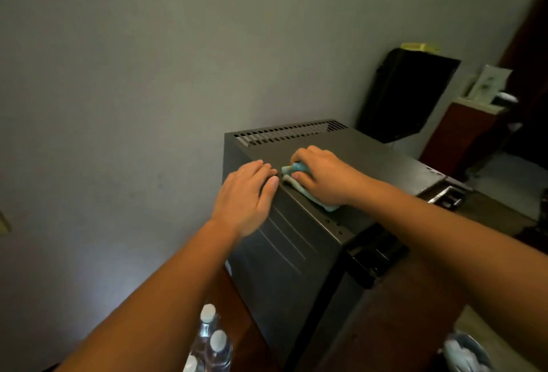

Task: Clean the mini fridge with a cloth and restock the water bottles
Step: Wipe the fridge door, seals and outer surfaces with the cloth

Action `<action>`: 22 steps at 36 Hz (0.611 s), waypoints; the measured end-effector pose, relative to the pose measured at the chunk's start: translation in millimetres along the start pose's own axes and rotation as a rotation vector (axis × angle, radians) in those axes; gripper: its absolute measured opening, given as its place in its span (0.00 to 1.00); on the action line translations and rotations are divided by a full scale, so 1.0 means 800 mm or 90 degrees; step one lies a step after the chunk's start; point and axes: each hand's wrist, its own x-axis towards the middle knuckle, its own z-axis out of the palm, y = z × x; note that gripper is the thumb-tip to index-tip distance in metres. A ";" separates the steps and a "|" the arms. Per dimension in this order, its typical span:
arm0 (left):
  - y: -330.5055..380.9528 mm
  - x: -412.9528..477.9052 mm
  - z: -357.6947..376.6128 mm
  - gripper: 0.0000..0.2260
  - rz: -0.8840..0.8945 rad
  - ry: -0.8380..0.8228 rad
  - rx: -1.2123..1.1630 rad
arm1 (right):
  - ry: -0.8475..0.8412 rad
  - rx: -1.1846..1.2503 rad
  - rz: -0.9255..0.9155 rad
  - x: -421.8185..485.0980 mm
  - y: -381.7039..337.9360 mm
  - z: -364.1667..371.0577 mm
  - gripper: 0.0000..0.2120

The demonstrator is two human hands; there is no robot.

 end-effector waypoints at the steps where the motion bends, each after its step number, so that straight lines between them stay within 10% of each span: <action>1: -0.001 0.001 0.000 0.27 0.004 0.003 0.007 | 0.003 0.001 0.010 -0.004 -0.002 0.000 0.14; 22: -0.013 0.025 0.004 0.19 0.085 0.077 0.080 | 0.013 0.011 0.038 -0.001 -0.013 0.007 0.14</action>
